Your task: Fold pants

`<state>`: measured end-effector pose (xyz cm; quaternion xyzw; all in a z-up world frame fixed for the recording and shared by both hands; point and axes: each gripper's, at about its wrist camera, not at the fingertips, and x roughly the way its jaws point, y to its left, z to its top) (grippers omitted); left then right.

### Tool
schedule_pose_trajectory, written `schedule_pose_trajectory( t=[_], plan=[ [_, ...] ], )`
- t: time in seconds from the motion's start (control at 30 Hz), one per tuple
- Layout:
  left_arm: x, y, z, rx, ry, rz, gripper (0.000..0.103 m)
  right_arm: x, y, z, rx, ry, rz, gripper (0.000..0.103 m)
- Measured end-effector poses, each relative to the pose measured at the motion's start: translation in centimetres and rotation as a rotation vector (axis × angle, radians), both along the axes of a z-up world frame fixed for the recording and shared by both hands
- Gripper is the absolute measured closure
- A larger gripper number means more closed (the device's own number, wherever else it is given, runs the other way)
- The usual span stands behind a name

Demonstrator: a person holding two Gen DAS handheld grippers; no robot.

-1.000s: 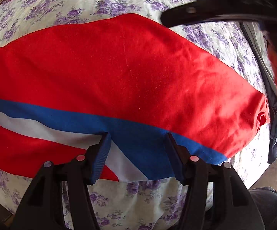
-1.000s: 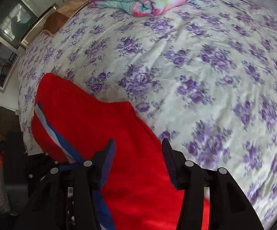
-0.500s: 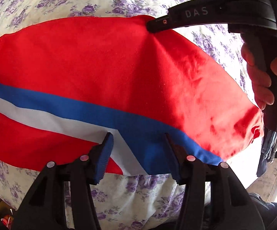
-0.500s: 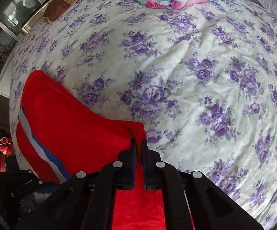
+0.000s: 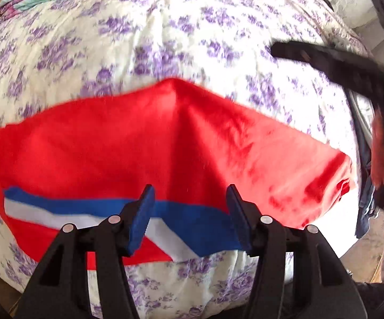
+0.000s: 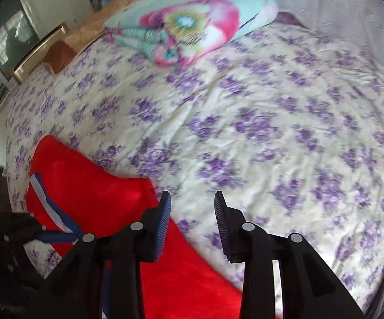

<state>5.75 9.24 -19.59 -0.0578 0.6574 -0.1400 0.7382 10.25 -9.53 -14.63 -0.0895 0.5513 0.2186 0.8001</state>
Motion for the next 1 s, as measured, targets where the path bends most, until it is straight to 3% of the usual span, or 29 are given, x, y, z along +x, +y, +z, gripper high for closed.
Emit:
schedule_pose_trajectory(
  t=[0.07, 0.1, 0.13, 0.17, 0.27, 0.4, 0.5, 0.6, 0.7, 0.77, 0.8, 0.9, 1.0],
  plan=[
    [2.6, -0.9, -0.8, -0.036, 0.017, -0.021, 0.069, -2.5, -3.2, -0.8, 0.054, 0.090, -0.047, 0.091],
    [3.7, -1.6, -1.6, -0.049, 0.028, -0.033, 0.076, -4.3, -4.1, -1.6, 0.093, 0.153, -0.063, 0.091],
    [4.7, -2.2, -2.7, -0.057, 0.047, -0.035, 0.090, -6.2, -4.4, -2.5, 0.126, 0.208, -0.067, 0.091],
    [5.8, -2.4, -3.9, -0.061, 0.069, -0.034, 0.094, -8.1, -3.5, -3.5, 0.141, 0.248, -0.057, 0.091],
    [6.8, -3.5, -6.2, -0.040, 0.091, -0.041, 0.101, -11.9, -1.1, -5.2, 0.139, 0.274, 0.000, 0.091],
    [7.3, -3.9, -6.5, -0.030, 0.097, -0.052, 0.102, -13.0, 0.0, -6.9, 0.198, 0.309, -0.021, 0.091],
    [7.5, -3.7, -7.0, -0.042, 0.108, -0.050, 0.101, -14.1, 1.4, -10.3, 0.116, 0.365, -0.015, 0.092],
    [7.6, -3.4, -6.9, -0.044, 0.120, -0.036, 0.101, -14.4, 1.7, -9.9, 0.115, 0.332, -0.033, 0.095],
    [6.2, -2.8, -4.9, 0.014, 0.072, -0.026, 0.102, -14.7, -0.6, -6.7, 0.148, 0.259, -0.103, 0.086],
    [4.2, -2.9, -3.0, -0.027, 0.022, -0.038, 0.102, -15.6, -4.6, -4.4, 0.202, 0.200, -0.212, 0.048],
    [3.0, -2.8, -2.4, -0.047, 0.012, -0.039, 0.102, -16.4, -7.0, -3.5, 0.224, 0.170, -0.287, 0.043],
    [-0.6, -3.1, -1.8, -0.098, 0.009, -0.057, 0.102, -19.2, -14.4, -3.0, 0.298, 0.182, -0.506, 0.042],
    [-4.1, -4.2, -4.2, -0.095, 0.071, -0.106, 0.102, -22.3, -21.0, -4.2, 0.376, 0.220, -0.736, 0.042]
  ],
)
